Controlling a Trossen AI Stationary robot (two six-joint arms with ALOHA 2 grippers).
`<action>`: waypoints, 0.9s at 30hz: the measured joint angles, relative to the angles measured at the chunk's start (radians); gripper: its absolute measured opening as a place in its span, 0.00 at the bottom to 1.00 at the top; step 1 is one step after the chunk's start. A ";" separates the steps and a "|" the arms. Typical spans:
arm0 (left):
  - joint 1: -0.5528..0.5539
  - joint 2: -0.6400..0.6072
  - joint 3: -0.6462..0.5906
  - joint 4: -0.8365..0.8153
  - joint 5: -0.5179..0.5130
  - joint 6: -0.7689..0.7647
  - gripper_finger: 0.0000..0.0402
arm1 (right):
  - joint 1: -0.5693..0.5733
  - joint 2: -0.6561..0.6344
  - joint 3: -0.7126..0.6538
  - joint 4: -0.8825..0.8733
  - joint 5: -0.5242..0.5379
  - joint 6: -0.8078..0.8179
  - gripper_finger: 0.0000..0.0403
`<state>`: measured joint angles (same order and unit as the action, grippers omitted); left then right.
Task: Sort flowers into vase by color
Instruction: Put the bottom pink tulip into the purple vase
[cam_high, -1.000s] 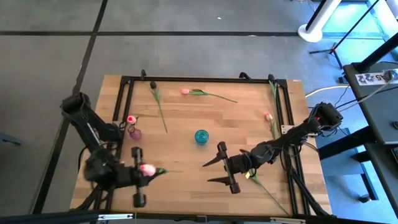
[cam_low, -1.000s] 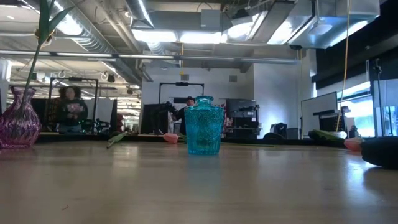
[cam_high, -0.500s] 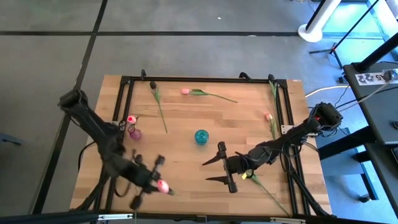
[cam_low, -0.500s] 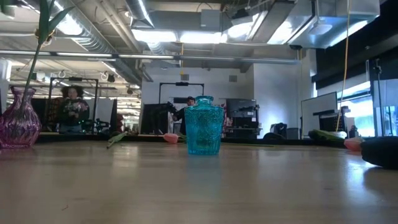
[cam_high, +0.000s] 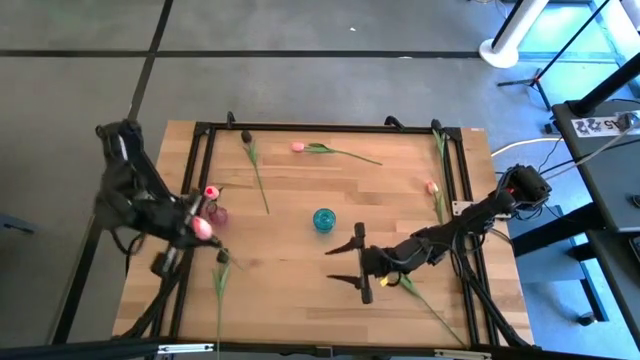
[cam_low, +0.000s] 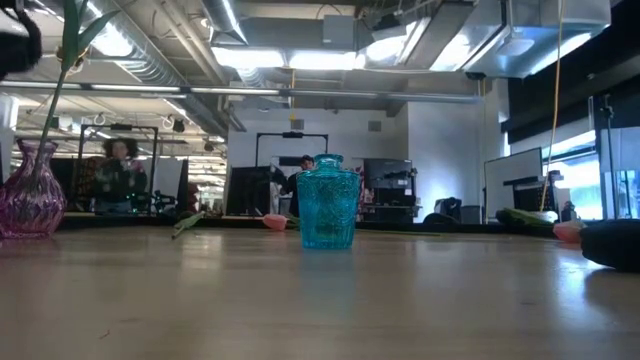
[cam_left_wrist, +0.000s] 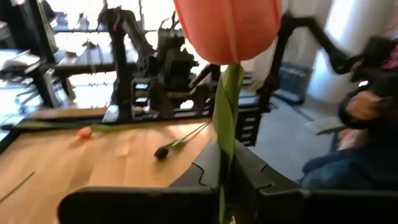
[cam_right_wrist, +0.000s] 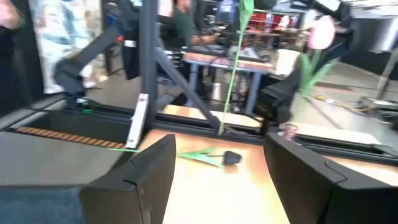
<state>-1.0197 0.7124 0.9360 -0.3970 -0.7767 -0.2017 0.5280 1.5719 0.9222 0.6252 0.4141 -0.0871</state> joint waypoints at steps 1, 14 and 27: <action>-0.009 -0.026 0.000 -0.013 0.000 0.008 0.02 | 0.000 0.000 0.000 0.002 0.013 -0.006 0.61; -0.036 -0.231 -0.001 -0.168 0.044 0.040 0.02 | 0.001 0.000 0.000 0.009 0.126 -0.044 0.61; -0.035 -0.229 0.228 -0.605 0.109 -0.092 0.02 | 0.002 0.000 0.000 0.025 0.199 -0.049 0.61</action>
<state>-1.0545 0.4831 1.1639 -1.0022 -0.6672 -0.2937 0.5304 1.5719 0.9222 0.6506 0.6128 -0.1361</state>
